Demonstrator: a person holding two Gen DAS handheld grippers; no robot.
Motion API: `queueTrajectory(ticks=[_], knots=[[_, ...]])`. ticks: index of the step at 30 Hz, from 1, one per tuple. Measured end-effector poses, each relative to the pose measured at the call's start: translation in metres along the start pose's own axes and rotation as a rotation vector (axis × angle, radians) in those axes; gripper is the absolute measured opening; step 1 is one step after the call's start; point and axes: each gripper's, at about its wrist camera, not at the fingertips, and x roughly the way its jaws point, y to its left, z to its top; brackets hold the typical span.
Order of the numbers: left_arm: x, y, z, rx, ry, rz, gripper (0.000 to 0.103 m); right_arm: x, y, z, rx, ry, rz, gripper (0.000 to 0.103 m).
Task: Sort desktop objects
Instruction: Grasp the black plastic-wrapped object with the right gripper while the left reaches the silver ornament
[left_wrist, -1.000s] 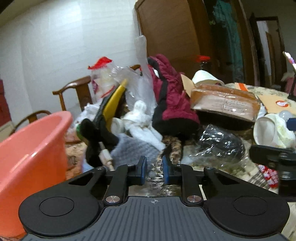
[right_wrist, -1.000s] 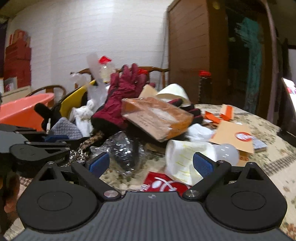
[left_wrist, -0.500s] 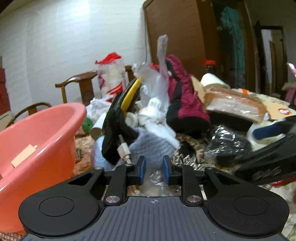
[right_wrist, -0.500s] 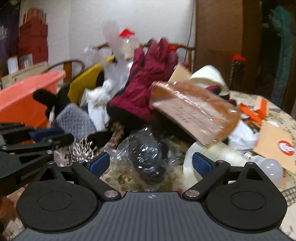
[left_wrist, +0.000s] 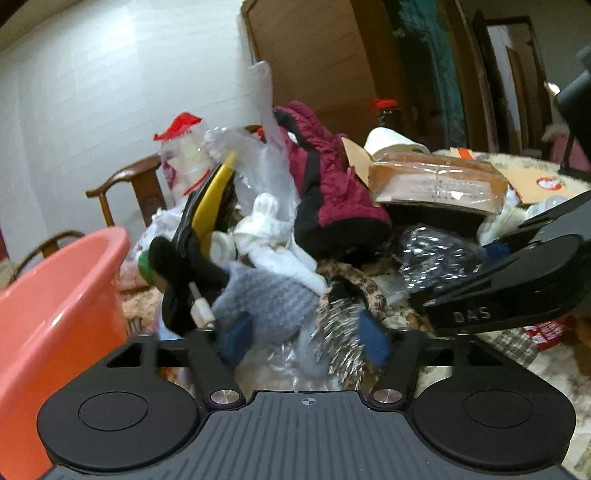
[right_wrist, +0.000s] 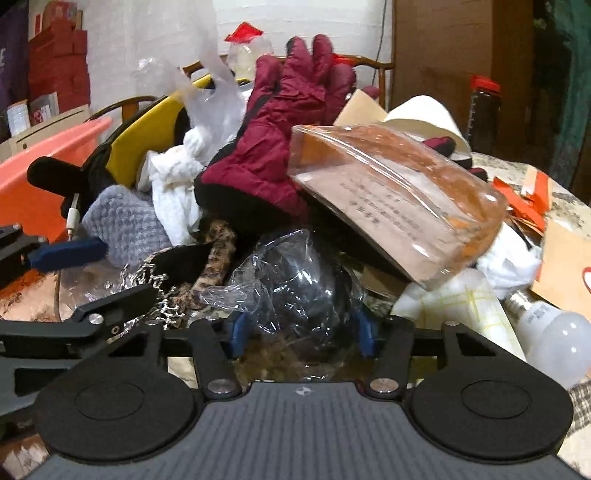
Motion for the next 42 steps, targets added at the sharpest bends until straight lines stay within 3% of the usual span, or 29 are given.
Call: queueTrajectory(ticks=[9, 14, 19, 22, 23, 24, 26, 31, 42], knots=[[0.009, -0.003, 0.003, 0.017, 0.018, -0.044, 0.098, -0.016, -0.016, -0.012, 0.056, -0.031, -0.008, 0.059], [0.017, -0.027, 0.003, 0.153, 0.065, -0.040, 0.101, -0.020, -0.018, -0.015, 0.065, -0.035, -0.006, 0.060], [0.009, -0.039, 0.002, 0.207, 0.009, -0.024, 0.101, -0.027, -0.023, -0.018, 0.085, -0.044, 0.000, 0.060], [0.008, -0.043, 0.004, 0.211, -0.012, -0.054, 0.089, -0.028, -0.025, -0.020, 0.089, -0.045, 0.001, 0.060], [0.012, -0.044, 0.007, 0.204, -0.002, -0.069, 0.076, -0.028, -0.025, -0.020, 0.089, -0.044, 0.002, 0.060], [0.015, -0.045, 0.008, 0.203, 0.013, -0.088, 0.050, -0.029, -0.025, -0.020, 0.087, -0.043, 0.000, 0.060], [0.025, -0.046, 0.011, 0.192, 0.054, -0.157, 0.020, -0.030, -0.025, -0.021, 0.090, -0.043, 0.001, 0.060], [0.029, -0.043, 0.013, 0.165, 0.051, -0.167, 0.008, -0.034, -0.032, -0.024, 0.124, -0.047, 0.018, 0.060], [0.003, -0.035, 0.012, 0.092, -0.038, -0.052, 0.006, -0.041, -0.028, -0.029, 0.125, -0.071, 0.020, 0.060]])
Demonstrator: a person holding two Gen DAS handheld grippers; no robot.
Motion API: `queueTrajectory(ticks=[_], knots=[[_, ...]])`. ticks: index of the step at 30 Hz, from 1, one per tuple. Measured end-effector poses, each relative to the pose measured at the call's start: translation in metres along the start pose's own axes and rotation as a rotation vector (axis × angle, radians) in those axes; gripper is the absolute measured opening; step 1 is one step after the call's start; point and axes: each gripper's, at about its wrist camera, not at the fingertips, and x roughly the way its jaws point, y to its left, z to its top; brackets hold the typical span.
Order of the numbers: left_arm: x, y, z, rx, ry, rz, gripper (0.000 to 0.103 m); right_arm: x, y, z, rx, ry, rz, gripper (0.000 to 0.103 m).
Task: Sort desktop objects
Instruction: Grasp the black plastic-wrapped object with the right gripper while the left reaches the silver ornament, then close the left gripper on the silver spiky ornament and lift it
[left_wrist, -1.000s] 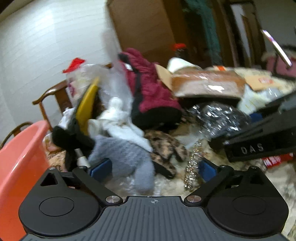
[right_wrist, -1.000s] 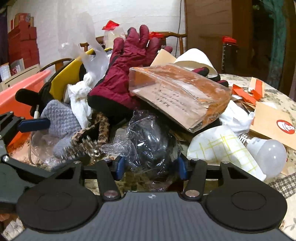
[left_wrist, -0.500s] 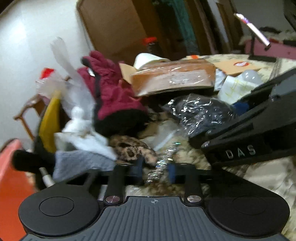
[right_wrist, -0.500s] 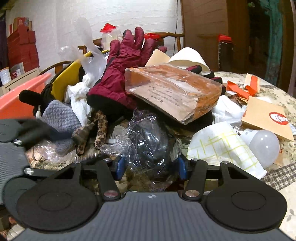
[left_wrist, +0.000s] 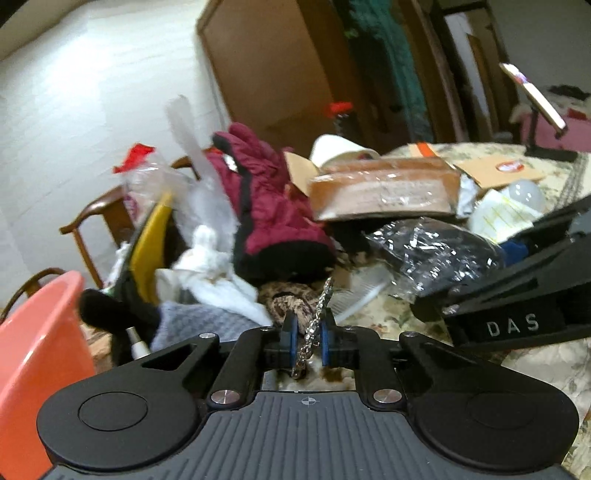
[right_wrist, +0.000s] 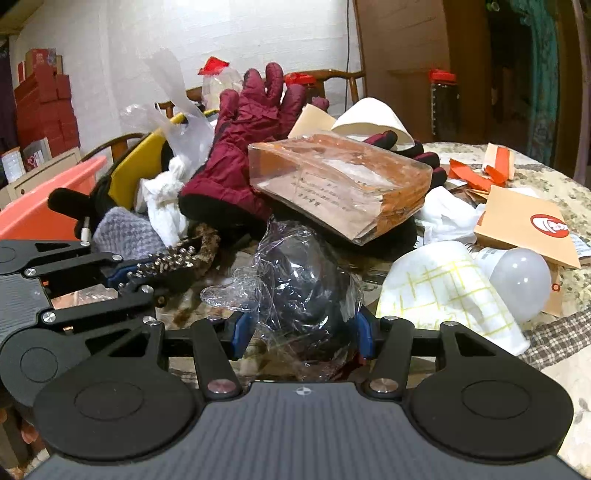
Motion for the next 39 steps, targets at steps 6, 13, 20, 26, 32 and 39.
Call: queueTrajectory(ticks=[6, 13, 20, 26, 32, 39], knots=[[-0.016, 0.013, -0.001, -0.065, -0.013, 0.047, 0.004, -0.006, 0.012, -0.008, -0.018, 0.002, -0.006, 0.060], [-0.041, 0.023, -0.002, -0.118, -0.046, 0.072, 0.000, -0.013, 0.036, -0.013, -0.049, -0.019, -0.045, 0.060], [-0.052, 0.031, -0.009, -0.147, -0.052, 0.075, 0.000, -0.024, 0.060, -0.021, -0.089, -0.074, -0.116, 0.060], [-0.044, 0.029, -0.025, -0.197, -0.011, 0.084, 0.014, -0.030, 0.062, -0.029, -0.106, -0.110, -0.203, 0.059], [-0.040, 0.028, -0.017, -0.185, -0.035, 0.100, 0.045, -0.031, 0.064, -0.036, -0.102, -0.118, -0.208, 0.059], [-0.011, 0.023, -0.001, -0.148, -0.035, 0.113, 0.080, -0.029, 0.054, -0.034, -0.072, -0.104, -0.199, 0.060]])
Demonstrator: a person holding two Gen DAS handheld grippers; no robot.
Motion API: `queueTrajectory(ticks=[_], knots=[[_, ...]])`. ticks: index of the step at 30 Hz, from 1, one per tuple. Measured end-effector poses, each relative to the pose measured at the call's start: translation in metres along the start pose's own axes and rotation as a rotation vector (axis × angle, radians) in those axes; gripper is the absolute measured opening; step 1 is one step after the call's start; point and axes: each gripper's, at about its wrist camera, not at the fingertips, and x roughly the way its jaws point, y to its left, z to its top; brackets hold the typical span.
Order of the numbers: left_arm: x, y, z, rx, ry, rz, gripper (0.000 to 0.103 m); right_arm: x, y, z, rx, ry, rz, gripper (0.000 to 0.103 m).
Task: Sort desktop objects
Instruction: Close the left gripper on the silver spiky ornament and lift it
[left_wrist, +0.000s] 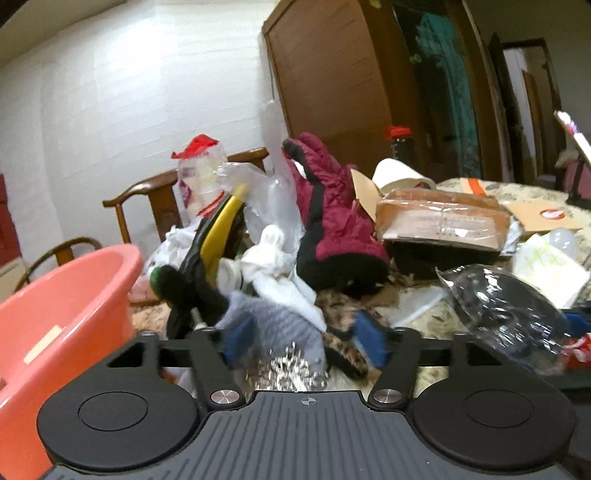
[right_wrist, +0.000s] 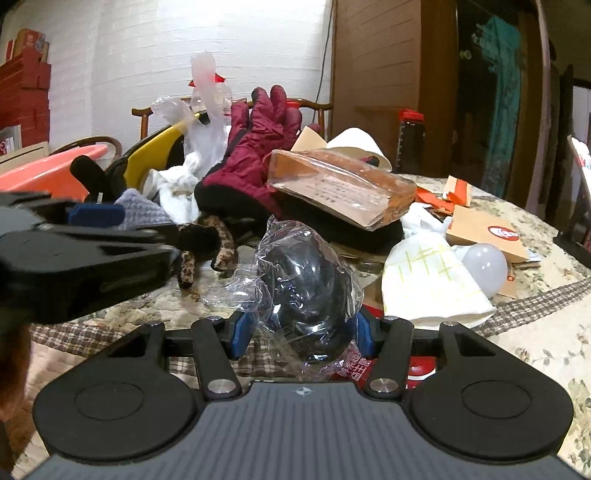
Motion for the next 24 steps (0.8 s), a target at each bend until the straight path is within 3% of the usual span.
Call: queueTrajectory(ticks=[3, 4, 6, 8, 24], knots=[[0.021, -0.003, 0.002, 0.022, 0.046, 0.005, 0.077, 0.002, -0.001, 0.000, 0.001, 0.006, 0.008, 0.059], [0.026, -0.003, 0.003, 0.023, 0.060, 0.000, 0.066, 0.003, -0.002, 0.000, 0.003, 0.006, 0.010, 0.059], [0.033, 0.002, 0.003, 0.005, 0.092, -0.027, 0.025, 0.003, -0.003, 0.000, 0.009, 0.005, 0.013, 0.059], [0.037, 0.009, 0.000, -0.022, 0.120, -0.017, 0.002, 0.003, -0.005, 0.000, 0.019, 0.009, 0.019, 0.059], [-0.022, 0.048, -0.017, -0.120, 0.012, 0.003, 0.000, -0.012, -0.011, -0.006, 0.050, -0.022, 0.019, 0.059]])
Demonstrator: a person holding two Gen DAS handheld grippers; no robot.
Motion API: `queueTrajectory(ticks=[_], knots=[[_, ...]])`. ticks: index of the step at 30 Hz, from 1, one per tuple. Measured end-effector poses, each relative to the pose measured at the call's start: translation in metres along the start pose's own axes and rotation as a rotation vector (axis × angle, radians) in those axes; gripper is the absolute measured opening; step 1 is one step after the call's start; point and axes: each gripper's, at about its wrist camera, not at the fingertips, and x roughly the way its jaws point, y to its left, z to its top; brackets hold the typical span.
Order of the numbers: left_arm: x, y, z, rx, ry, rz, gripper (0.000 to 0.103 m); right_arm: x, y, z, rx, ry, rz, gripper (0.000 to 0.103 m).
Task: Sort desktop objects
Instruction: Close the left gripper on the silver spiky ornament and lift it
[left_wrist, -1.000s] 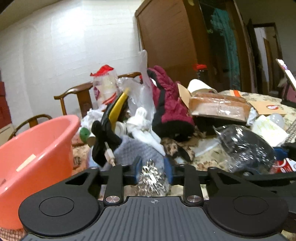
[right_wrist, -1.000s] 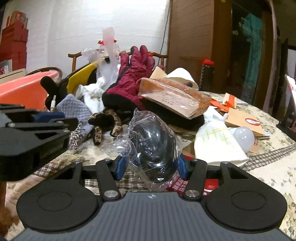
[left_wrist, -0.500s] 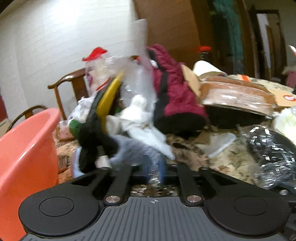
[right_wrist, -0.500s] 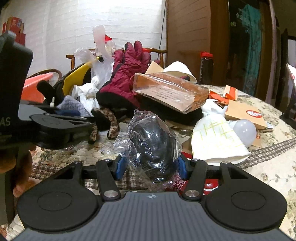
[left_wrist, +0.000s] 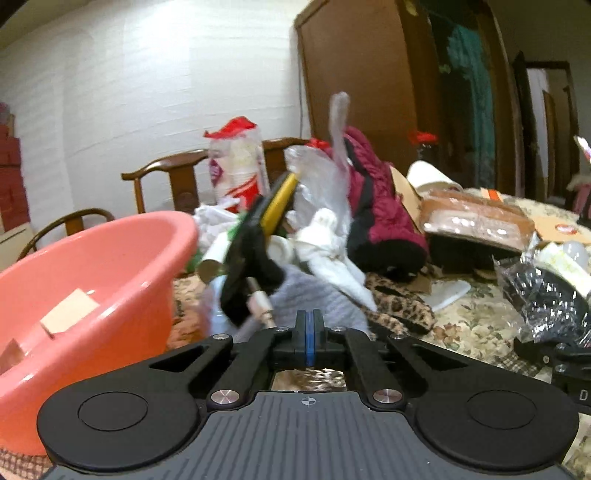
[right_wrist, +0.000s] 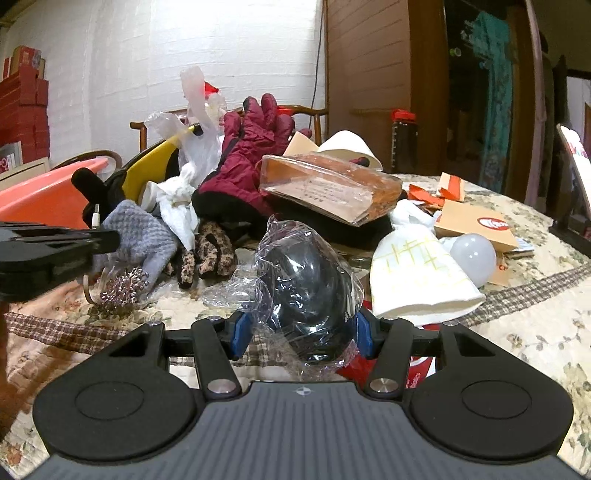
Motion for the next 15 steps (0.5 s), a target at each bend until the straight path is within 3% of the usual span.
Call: queueTrajectory(ticks=[6, 8, 9, 10, 12, 14, 15], knots=[[-0.020, 0.008, 0.011, -0.001, -0.050, 0.001, 0.000, -0.003, 0.003, 0.001, 0.001, -0.011, 0.013, 0.059], [-0.020, 0.008, 0.013, 0.004, -0.034, -0.015, 0.000, -0.006, 0.005, 0.002, -0.003, -0.019, 0.016, 0.059], [-0.020, 0.008, 0.012, 0.002, -0.024, -0.021, 0.006, -0.007, 0.005, 0.002, -0.004, -0.021, 0.016, 0.059], [-0.020, 0.007, 0.009, -0.003, -0.008, -0.039, 0.025, -0.007, 0.005, 0.003, -0.002, -0.022, 0.019, 0.059], [-0.019, 0.005, 0.002, -0.004, 0.038, -0.061, 0.081, -0.008, 0.006, 0.002, -0.001, -0.022, 0.021, 0.059], [-0.021, 0.003, -0.008, -0.008, 0.018, -0.026, 0.093, -0.007, 0.006, 0.001, -0.003, -0.021, 0.022, 0.059], [-0.020, 0.002, -0.010, -0.004, 0.024, -0.016, 0.093, -0.007, 0.006, 0.001, -0.003, -0.019, 0.024, 0.059]])
